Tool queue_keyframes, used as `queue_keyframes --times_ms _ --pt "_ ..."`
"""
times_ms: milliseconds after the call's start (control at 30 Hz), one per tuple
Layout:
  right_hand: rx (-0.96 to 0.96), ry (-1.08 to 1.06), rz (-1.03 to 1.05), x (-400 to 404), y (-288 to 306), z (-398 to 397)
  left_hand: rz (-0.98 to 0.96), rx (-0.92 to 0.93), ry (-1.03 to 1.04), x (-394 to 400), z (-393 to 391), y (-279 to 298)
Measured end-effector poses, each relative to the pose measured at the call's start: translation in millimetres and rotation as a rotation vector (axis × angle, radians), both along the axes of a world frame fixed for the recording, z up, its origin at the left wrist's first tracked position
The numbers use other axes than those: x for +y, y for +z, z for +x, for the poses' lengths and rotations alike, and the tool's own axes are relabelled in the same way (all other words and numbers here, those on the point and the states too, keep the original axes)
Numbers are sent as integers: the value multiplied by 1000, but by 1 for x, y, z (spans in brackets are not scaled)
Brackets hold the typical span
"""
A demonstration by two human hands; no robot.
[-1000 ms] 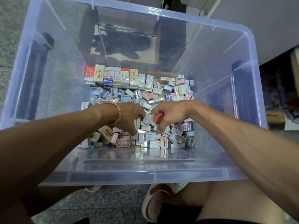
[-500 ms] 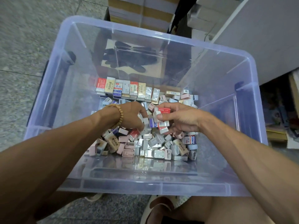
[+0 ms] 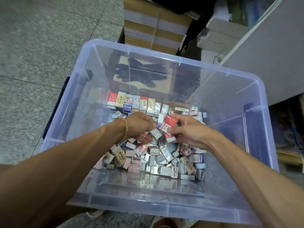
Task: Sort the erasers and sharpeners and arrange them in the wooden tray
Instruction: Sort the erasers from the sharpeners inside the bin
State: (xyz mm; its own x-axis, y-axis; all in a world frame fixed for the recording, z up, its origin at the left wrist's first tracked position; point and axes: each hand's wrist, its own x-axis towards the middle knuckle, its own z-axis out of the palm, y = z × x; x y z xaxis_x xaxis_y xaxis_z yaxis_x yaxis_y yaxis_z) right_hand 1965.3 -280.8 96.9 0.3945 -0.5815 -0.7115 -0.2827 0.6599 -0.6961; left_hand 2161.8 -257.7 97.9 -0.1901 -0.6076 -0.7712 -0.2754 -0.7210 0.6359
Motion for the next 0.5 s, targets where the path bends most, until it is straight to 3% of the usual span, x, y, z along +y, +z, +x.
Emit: queue_keyframes --times_ms 200,367,500 --pt "368 193 -85 -12 -2 -15 -24 -188 -130 -4 7 3" --pt "212 -122 -55 -16 -10 -7 -63 -255 -106 -11 8 3" --pt "216 -366 -134 -32 -21 12 -93 -258 -55 -15 10 2"
